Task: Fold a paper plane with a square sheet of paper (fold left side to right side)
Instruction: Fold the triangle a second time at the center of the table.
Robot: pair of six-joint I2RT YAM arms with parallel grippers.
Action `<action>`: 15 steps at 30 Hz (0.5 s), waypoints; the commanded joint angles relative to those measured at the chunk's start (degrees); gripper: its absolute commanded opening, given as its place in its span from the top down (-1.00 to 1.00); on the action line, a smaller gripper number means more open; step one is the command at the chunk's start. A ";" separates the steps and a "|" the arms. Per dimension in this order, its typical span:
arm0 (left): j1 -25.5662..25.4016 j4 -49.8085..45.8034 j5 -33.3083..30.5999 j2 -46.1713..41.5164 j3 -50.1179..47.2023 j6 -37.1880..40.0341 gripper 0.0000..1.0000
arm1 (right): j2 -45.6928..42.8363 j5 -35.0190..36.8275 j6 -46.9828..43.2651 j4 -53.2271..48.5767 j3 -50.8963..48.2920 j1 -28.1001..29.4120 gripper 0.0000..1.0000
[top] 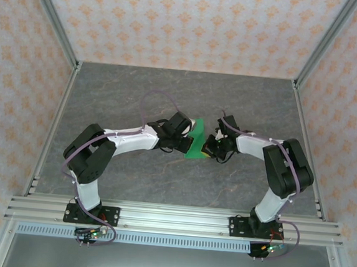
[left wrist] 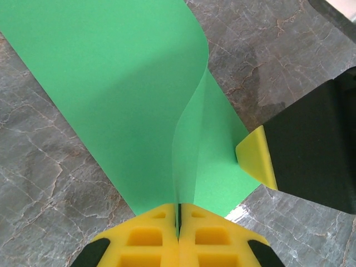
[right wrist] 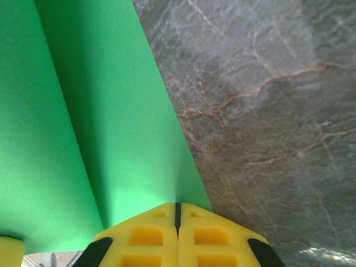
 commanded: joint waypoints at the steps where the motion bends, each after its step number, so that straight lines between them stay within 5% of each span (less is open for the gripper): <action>1: 1.02 0.43 0.27 -0.10 -0.95 0.30 0.91 | 1.49 3.03 -1.61 -4.14 1.04 0.37 0.90; 15: 2.37 1.32 1.67 3.05 -0.43 1.70 0.91 | 2.01 3.22 -3.57 -7.06 2.03 0.37 0.90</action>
